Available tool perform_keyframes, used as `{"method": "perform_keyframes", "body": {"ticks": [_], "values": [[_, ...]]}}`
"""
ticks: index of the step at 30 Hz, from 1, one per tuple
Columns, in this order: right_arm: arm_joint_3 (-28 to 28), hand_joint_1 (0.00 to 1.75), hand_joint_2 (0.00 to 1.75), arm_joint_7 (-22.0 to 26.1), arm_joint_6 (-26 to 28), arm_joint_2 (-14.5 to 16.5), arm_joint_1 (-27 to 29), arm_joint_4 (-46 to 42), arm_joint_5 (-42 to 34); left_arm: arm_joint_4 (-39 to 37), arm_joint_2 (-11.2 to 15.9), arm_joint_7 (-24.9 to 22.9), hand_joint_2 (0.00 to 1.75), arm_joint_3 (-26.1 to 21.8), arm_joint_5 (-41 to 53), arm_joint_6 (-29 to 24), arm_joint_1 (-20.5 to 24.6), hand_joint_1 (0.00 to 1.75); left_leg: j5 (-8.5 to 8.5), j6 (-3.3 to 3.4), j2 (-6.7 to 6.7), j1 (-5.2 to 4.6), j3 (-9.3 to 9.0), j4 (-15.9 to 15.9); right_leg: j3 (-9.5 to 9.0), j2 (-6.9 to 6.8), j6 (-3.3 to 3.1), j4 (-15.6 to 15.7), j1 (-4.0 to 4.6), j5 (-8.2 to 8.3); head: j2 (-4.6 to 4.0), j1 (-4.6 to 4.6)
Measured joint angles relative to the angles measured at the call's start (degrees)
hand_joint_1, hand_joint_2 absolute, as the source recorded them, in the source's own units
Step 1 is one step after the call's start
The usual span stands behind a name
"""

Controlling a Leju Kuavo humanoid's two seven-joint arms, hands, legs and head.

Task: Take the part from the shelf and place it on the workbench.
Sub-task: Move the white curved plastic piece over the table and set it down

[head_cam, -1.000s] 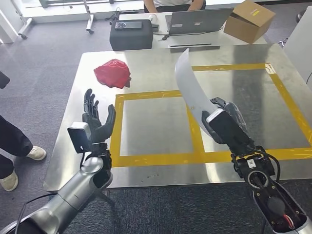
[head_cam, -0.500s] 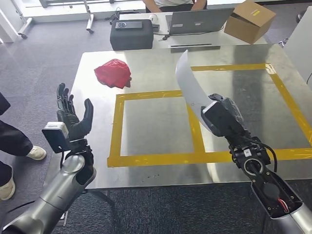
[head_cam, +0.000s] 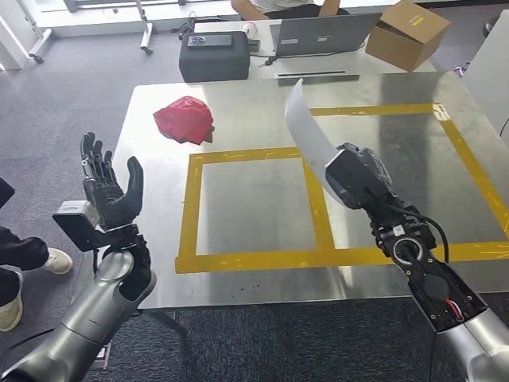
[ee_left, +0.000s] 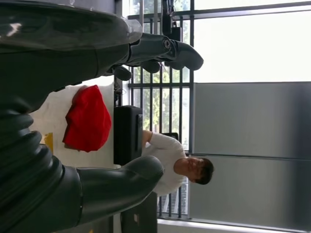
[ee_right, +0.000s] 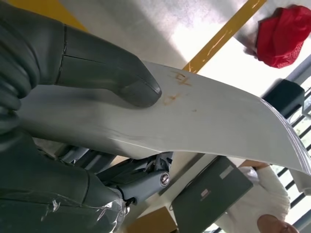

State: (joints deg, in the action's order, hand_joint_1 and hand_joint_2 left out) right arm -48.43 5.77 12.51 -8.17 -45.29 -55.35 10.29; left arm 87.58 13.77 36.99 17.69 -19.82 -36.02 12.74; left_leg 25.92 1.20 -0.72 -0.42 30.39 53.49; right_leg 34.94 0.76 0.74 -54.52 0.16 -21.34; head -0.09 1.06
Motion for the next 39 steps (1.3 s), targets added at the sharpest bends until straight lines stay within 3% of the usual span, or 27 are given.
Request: {"method": "perform_keyframes", "body": {"ticks": [19,39], "values": [[-3.80,1.75,1.75,-0.29,-0.02,4.51,-4.20,6.55,0.87,0.08,-1.30,0.40,1.75,0.44,-1.96,0.74,0.47,0.00,0.00,0.00,0.03,0.00,-0.01,0.01,0.00,0.03,0.00,0.01,0.00,0.00,0.00,-0.01],[-7.18,1.75,1.75,5.93,-0.13,14.45,-10.16,12.46,-1.99,-1.72,-4.00,0.61,1.75,1.15,-2.12,2.12,3.11,0.00,0.00,-0.01,0.06,0.00,-0.02,0.00,0.01,0.07,0.00,0.01,0.01,0.00,0.00,-0.01]]}}
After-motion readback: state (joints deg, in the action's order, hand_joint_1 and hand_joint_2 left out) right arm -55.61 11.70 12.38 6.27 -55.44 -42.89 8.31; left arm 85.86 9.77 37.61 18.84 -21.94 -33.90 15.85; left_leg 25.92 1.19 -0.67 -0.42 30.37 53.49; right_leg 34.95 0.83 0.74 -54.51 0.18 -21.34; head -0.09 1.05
